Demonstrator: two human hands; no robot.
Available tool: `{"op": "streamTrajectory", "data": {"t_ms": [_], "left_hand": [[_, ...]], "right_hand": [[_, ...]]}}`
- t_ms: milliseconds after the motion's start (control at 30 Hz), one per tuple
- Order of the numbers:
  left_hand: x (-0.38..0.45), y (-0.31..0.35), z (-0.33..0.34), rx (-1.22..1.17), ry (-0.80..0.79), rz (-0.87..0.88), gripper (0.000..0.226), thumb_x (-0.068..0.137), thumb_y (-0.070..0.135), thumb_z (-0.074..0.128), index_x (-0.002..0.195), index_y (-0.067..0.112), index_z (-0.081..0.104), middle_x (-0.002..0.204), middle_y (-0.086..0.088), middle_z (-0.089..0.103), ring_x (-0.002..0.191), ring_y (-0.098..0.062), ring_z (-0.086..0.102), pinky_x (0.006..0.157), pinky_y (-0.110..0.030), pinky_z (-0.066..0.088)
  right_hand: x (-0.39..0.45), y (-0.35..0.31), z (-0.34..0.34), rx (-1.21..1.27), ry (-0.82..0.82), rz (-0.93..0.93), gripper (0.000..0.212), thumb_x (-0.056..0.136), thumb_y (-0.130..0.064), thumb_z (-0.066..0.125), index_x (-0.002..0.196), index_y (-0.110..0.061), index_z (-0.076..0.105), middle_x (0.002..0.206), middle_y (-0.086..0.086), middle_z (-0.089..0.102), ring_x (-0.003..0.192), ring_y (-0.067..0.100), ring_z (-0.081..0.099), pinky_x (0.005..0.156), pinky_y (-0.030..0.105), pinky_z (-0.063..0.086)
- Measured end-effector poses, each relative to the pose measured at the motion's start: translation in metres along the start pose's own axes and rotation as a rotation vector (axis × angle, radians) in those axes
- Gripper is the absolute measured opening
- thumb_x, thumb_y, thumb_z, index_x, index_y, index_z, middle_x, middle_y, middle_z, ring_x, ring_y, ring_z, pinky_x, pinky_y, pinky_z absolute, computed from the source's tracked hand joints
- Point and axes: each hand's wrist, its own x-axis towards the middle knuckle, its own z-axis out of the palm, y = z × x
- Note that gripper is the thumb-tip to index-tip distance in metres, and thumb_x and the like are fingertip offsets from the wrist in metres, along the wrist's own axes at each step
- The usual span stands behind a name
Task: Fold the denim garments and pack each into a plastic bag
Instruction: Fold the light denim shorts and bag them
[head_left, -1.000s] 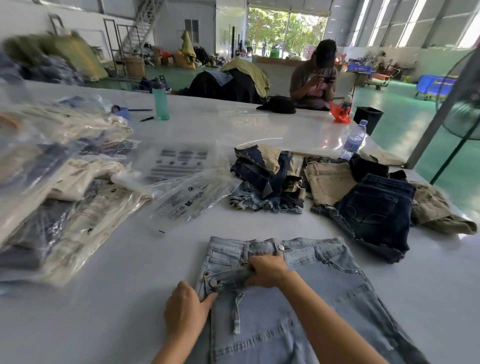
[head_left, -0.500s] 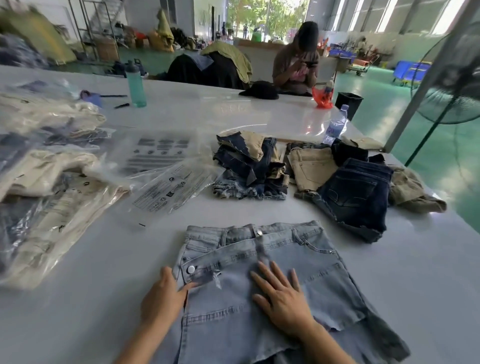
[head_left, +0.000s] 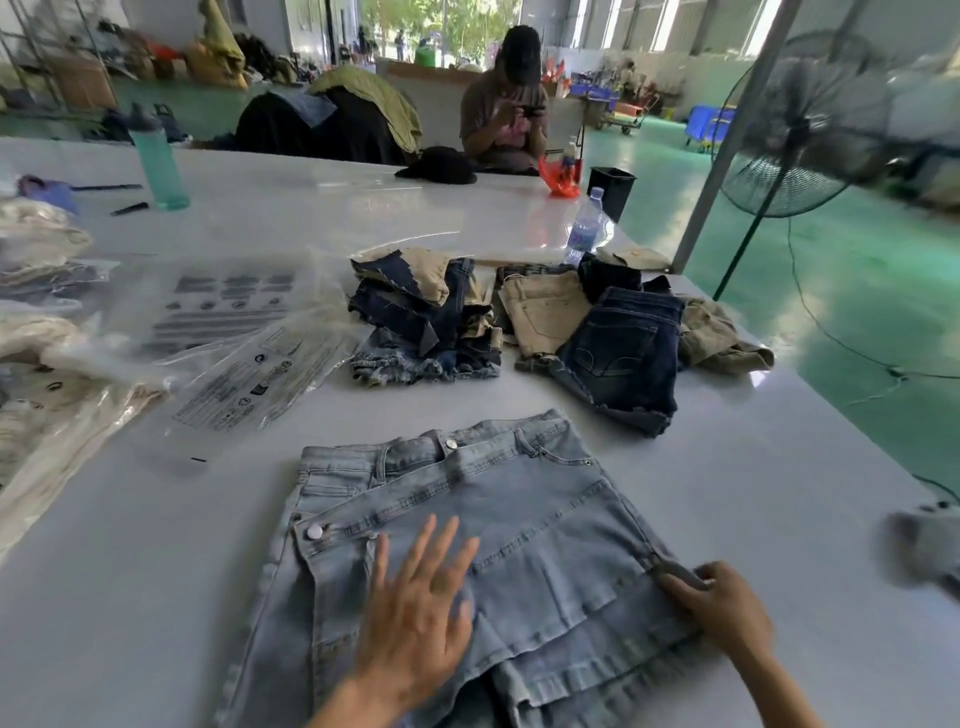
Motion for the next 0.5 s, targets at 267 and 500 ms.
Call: {"op": "streamTrajectory", "data": {"t_ms": [267,500], "left_hand": [[0.002,0.058,0.018,-0.146,-0.453,-0.081,0.081,0.080,0.066,0.035,0.151,0.029,0.018,0.157,0.005,0.007,0.146,-0.024,0.012,0.112,-0.052,-0.005],[0.058,0.004,-0.018,-1.356,-0.279,-0.921,0.023,0.095,0.025,0.054,0.108,0.007,0.059,0.109,-0.014,0.068,0.088,-0.025,0.067,0.073,-0.031,0.054]], "right_hand": [[0.013,-0.035,-0.061,0.151,0.178,-0.190,0.018,0.079,-0.009,0.069,0.069,-0.004,0.054,0.062,0.015,0.056,0.063,0.028,0.053,0.060,0.036,0.042],[-0.091,-0.174,-0.081,-0.204,0.362,-0.907,0.022,0.078,-0.013,0.064,0.076,-0.016,0.042,0.056,-0.003,0.041,0.050,0.025,0.039,0.044,0.030,0.028]]}}
